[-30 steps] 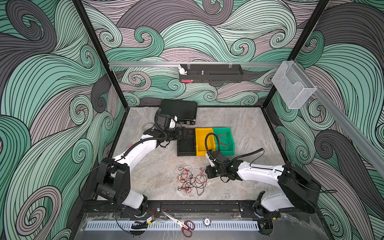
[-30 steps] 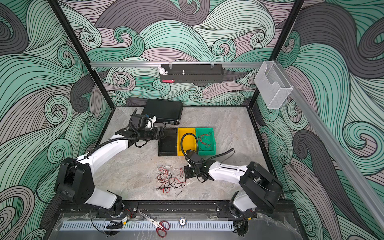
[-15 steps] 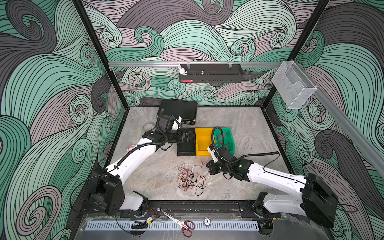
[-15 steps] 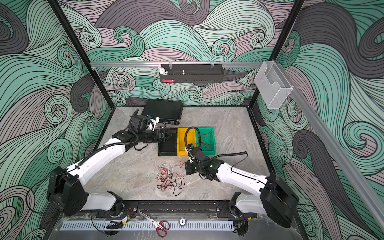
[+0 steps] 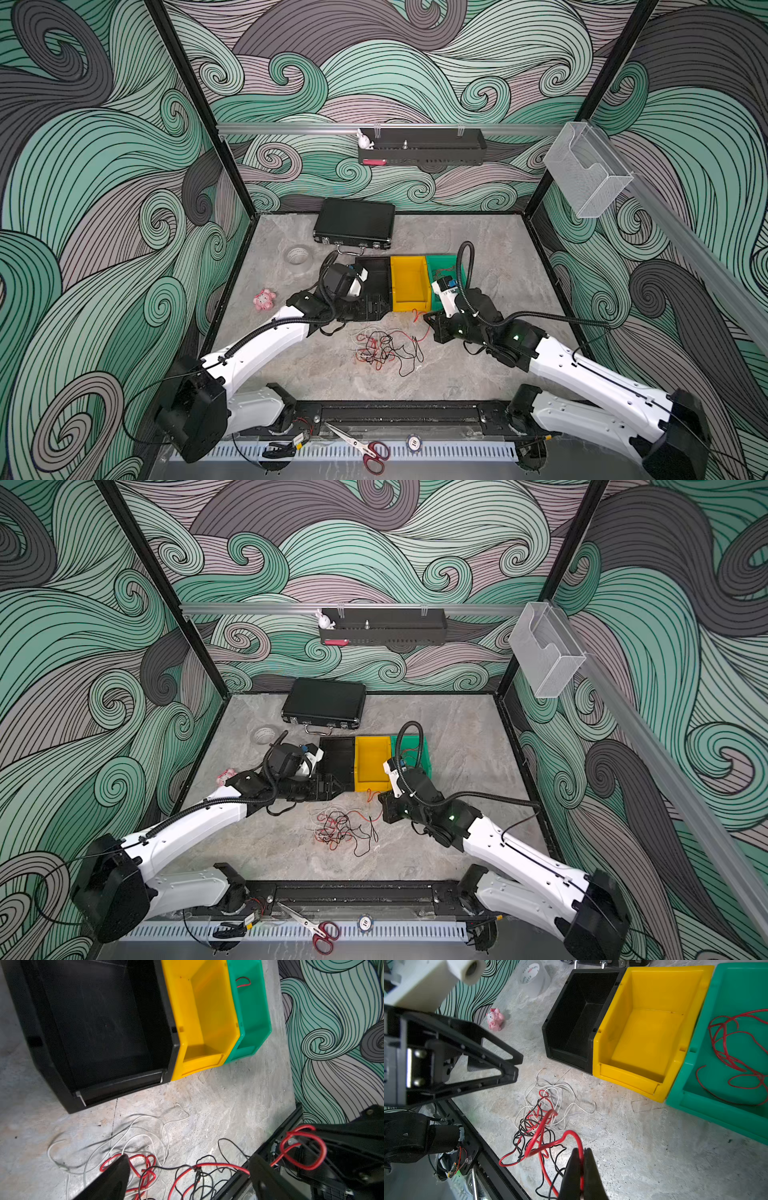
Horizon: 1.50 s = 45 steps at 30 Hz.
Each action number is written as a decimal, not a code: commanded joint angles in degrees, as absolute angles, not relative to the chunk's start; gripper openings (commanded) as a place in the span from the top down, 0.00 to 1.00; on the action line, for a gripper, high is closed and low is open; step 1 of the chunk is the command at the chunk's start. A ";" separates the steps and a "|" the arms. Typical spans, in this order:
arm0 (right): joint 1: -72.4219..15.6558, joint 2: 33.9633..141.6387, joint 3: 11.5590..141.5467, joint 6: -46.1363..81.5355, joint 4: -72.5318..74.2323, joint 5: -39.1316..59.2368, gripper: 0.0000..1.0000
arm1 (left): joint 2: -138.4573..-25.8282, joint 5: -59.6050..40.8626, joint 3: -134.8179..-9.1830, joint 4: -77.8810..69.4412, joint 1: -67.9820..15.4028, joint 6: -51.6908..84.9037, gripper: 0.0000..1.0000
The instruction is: Untangle the cables
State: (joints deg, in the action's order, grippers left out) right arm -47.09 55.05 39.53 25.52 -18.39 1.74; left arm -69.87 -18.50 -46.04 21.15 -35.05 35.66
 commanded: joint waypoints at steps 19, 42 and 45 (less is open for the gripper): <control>-45.18 52.62 39.44 27.38 -18.02 6.26 0.97 | -77.90 -20.25 -36.31 8.51 -38.05 40.65 0.26; -42.55 45.11 40.16 24.64 -27.08 -1.81 0.97 | -82.86 -18.13 -35.02 6.76 -38.32 41.73 0.90; -41.35 43.28 40.43 24.11 -30.13 -4.04 0.97 | -82.20 -17.27 -34.74 7.17 -38.32 42.36 0.89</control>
